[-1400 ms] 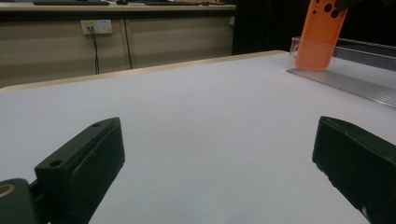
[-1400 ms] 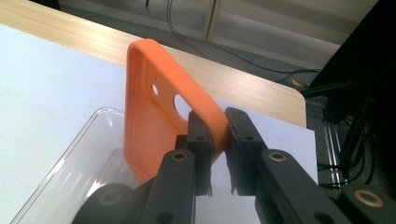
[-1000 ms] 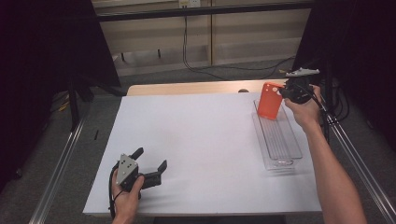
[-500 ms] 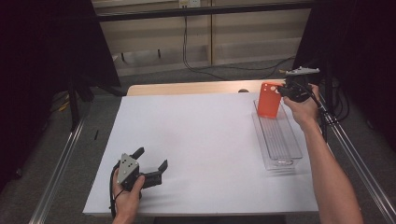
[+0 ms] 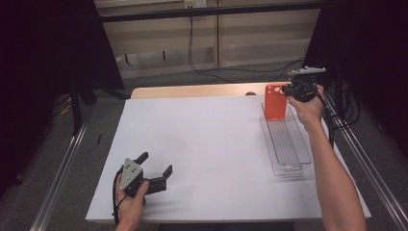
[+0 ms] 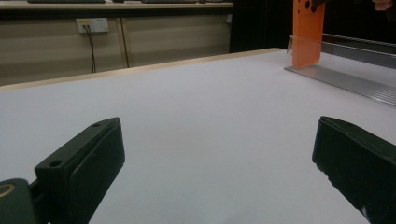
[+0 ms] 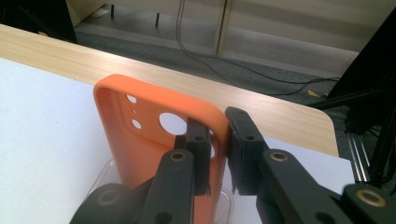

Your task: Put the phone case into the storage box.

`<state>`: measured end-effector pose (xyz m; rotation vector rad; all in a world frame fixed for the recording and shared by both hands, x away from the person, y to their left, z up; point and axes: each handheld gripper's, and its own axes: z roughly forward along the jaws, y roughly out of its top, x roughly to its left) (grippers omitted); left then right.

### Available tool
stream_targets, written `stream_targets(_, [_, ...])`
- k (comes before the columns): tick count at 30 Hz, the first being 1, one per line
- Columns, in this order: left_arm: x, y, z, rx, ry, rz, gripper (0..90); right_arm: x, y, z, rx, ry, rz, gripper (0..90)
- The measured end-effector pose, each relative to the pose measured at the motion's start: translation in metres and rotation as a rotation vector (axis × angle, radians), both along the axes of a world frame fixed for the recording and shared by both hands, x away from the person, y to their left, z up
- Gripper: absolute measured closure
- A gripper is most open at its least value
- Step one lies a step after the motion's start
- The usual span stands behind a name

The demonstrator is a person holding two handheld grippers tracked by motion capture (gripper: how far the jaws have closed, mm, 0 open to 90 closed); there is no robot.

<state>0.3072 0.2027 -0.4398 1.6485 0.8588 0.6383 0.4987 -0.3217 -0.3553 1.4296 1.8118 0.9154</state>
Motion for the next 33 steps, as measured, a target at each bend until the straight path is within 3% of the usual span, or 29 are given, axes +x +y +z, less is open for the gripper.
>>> stream_targets(8, [0.000,-0.001,0.000,0.007,0.002,0.002,2.1,0.004,-0.001,-0.001,0.003,0.001,0.007,79.2])
stream_targets(19, [-0.001,0.001,0.000,-0.004,0.002,0.006,2.1,0.006,-0.010,-0.004,0.041,0.015,-0.026,78.2])
stream_targets(33, [-0.001,0.001,0.000,-0.003,-0.002,0.008,2.1,0.005,-0.011,-0.002,0.032,0.023,-0.041,75.2])
